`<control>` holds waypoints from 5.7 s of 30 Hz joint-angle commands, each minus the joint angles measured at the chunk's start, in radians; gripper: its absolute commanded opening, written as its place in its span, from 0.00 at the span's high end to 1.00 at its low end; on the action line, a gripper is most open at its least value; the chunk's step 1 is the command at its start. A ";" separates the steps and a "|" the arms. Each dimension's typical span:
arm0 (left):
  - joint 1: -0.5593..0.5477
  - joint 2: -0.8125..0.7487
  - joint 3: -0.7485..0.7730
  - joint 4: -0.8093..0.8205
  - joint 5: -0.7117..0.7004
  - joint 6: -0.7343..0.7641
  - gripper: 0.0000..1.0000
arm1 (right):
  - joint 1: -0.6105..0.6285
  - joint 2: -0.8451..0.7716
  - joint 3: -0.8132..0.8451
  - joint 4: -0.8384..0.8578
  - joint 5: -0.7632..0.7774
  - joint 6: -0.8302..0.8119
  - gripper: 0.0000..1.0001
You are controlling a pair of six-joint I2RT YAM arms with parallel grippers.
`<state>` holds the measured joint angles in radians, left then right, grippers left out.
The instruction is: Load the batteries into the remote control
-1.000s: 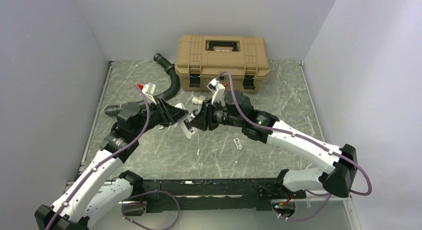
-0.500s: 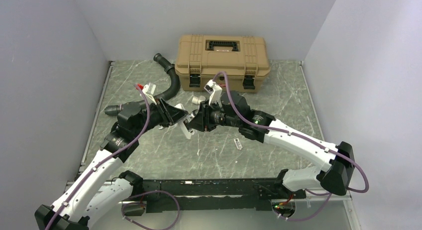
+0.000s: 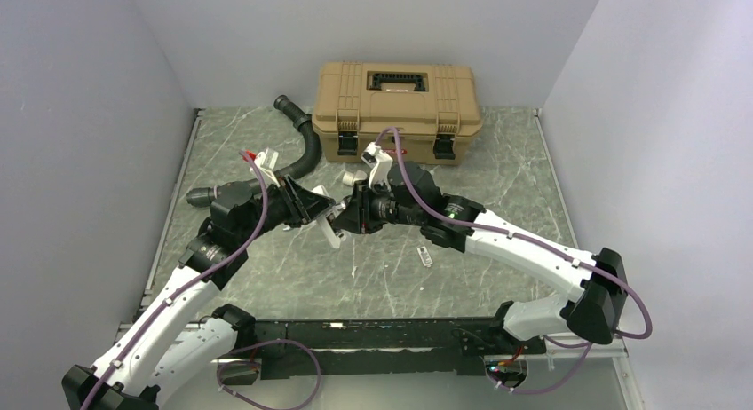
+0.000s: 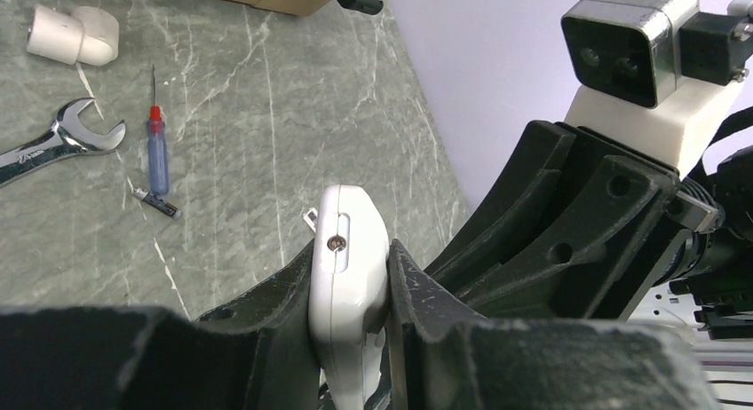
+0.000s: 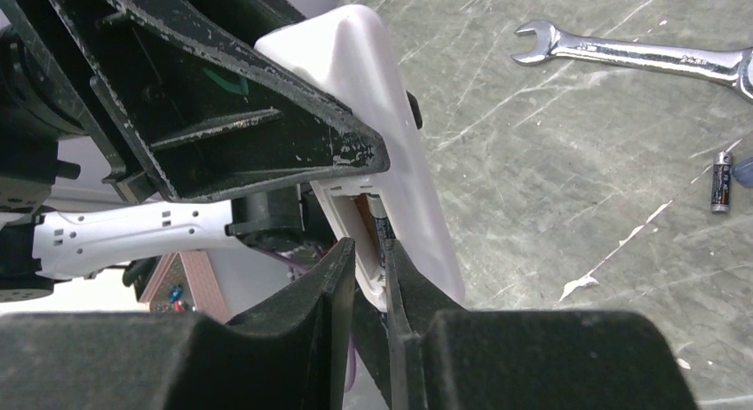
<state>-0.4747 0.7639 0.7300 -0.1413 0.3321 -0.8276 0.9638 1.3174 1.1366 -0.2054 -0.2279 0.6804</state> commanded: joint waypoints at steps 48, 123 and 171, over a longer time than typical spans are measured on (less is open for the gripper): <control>-0.003 -0.031 0.053 0.035 -0.074 -0.019 1.00 | 0.043 0.165 0.198 -0.172 0.156 0.109 0.79; -0.003 -0.115 -0.091 0.198 -0.017 0.021 1.00 | 0.057 0.028 0.097 -0.018 0.169 0.016 1.00; -0.209 0.475 0.042 -0.023 -0.605 0.378 1.00 | -0.129 -0.040 -0.291 -0.005 0.296 0.074 0.54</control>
<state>-0.6140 1.1347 0.6422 -0.0834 -0.0441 -0.5331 0.8425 1.2892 0.8551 -0.2440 0.0616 0.7628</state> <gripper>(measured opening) 0.304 0.456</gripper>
